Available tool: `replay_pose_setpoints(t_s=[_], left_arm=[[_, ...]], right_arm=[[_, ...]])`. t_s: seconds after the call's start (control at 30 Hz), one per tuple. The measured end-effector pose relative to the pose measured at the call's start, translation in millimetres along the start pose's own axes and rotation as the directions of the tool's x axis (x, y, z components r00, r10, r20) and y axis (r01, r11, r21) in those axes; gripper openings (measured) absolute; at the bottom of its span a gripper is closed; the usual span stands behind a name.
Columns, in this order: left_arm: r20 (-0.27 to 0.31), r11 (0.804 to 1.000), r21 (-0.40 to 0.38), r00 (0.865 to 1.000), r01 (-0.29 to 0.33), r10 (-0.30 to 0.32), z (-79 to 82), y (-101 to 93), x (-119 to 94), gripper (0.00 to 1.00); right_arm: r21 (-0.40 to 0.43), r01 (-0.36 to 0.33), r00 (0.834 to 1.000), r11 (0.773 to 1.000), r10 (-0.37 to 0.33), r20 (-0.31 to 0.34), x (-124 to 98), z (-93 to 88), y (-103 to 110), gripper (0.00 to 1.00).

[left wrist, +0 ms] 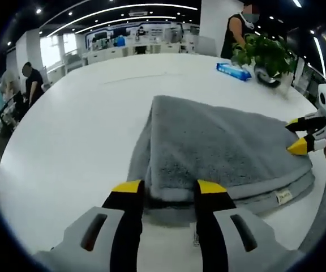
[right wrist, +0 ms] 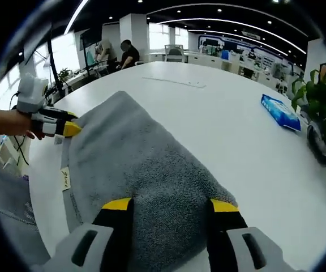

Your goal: Open the folded towel by lifting each exposed corner and separating the folded layers until the towel lies flat within the target outline without major curled edges

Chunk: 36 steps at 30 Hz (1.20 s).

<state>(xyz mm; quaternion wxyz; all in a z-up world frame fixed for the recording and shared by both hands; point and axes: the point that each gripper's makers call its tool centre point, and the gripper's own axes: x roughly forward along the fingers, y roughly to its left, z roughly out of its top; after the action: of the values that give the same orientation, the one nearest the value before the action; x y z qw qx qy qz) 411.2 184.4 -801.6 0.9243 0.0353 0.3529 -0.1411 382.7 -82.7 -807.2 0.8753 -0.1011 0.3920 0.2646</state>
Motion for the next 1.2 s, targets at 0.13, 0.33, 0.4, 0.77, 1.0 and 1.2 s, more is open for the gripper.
replay_pose_setpoints(t_s=[0.13, 0.33, 0.4, 0.77, 1.0, 1.2], left_arm=[[-0.002, 0.998, 0.048, 0.999, 0.046, -0.046, 11.3, -3.5, 12.6, 0.35], [0.003, 0.989, 0.109, 0.995, 0.100, -0.101, 24.4, -5.6, 26.8, 0.35], [0.010, 0.986, 0.121, 0.994, 0.111, -0.113, 28.6, -6.8, 31.4, 0.35], [0.035, 0.968, 0.186, 0.983, 0.169, -0.179, 46.4, -12.1, 50.9, 0.36], [0.039, 0.957, 0.220, 0.979, 0.187, -0.200, 58.9, -17.7, 63.9, 0.36], [0.039, 0.951, 0.234, 0.975, 0.204, -0.219, 67.4, -21.3, 73.7, 0.37]], right_arm=[[0.035, 0.033, 0.999, 0.999, -0.033, 0.007, -5.1, -5.4, 1.6, 0.51], [0.077, 0.069, 0.997, 0.995, -0.071, 0.018, -7.3, -6.6, 1.0, 0.50], [0.090, 0.079, 0.996, 0.993, -0.081, 0.020, -8.2, -7.3, 0.8, 0.50], [0.142, 0.116, 0.992, 0.983, -0.121, 0.023, -16.0, -14.4, 4.7, 0.51], [0.148, 0.117, 0.993, 0.982, -0.120, 0.017, -23.2, -22.6, 10.6, 0.52], [0.150, 0.113, 0.993, 0.982, -0.117, 0.019, -27.0, -26.8, 15.7, 0.53]])
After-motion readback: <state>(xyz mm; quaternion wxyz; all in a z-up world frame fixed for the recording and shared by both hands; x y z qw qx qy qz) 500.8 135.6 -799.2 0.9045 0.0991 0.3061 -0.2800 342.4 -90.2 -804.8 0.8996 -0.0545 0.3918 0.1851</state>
